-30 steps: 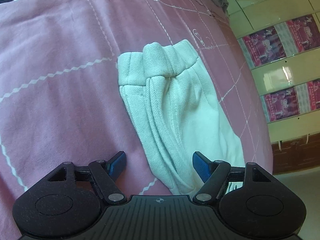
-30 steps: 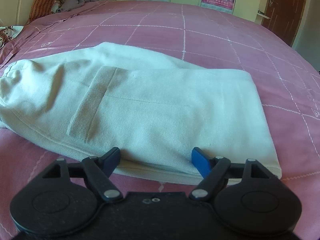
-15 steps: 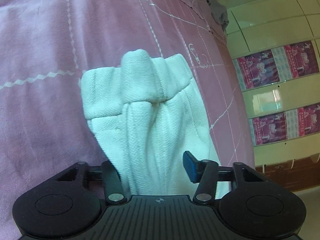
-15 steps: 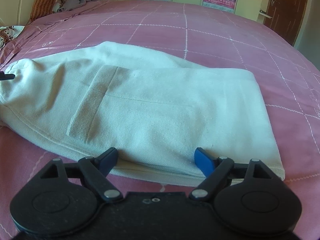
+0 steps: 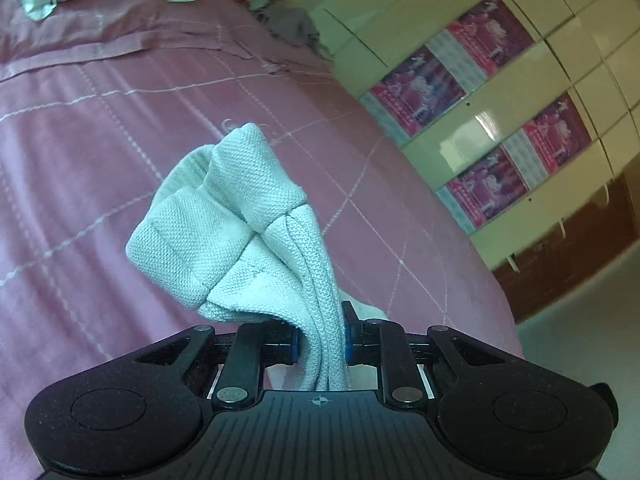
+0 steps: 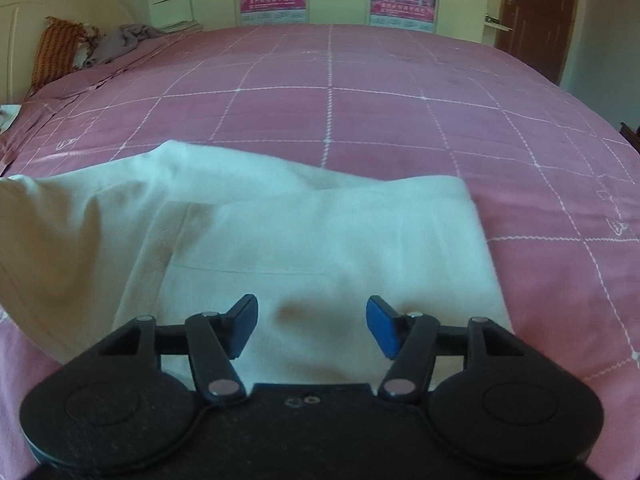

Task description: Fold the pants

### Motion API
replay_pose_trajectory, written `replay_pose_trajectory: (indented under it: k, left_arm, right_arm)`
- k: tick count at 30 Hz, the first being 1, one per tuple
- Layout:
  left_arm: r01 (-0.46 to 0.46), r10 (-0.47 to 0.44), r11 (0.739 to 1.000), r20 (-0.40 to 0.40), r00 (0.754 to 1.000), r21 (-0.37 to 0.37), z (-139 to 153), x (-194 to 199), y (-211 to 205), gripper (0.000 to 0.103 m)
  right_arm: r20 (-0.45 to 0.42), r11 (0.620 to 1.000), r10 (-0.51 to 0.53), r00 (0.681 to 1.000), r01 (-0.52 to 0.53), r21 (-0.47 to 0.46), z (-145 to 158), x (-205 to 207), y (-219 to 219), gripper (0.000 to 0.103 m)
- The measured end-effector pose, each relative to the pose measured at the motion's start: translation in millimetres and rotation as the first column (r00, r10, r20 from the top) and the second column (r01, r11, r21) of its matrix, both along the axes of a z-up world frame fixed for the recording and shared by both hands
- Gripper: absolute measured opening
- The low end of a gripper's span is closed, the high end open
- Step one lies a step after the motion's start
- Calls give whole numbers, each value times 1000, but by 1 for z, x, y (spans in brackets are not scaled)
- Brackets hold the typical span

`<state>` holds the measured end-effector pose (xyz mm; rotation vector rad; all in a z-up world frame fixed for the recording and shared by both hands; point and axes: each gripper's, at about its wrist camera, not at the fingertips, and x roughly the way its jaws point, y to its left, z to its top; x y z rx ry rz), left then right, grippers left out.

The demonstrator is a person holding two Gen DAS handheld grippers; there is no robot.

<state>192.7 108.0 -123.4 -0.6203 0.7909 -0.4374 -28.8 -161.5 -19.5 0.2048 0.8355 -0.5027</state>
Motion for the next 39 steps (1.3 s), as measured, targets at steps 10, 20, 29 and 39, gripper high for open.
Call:
replay_pose_trajectory:
  k: [10, 20, 29, 39]
  left_arm:
    - [203, -235, 961, 164, 958, 187, 56, -30, -69, 19]
    - [514, -619, 731, 119, 776, 448, 60, -117, -212, 20]
    - [474, -766, 492, 104, 635, 730, 58, -199, -243, 27]
    - [487, -645, 664, 107, 756, 568, 105, -193, -166, 27]
  right_arm:
    - [-76, 1000, 0, 997, 1, 15, -16, -6, -15, 73]
    - [80, 984, -123, 989, 112, 137, 4, -67, -60, 71]
    - [185, 948, -159, 970, 97, 304, 19, -100, -102, 82]
    - [239, 848, -184, 953, 31, 529, 11, -87, -108, 90]
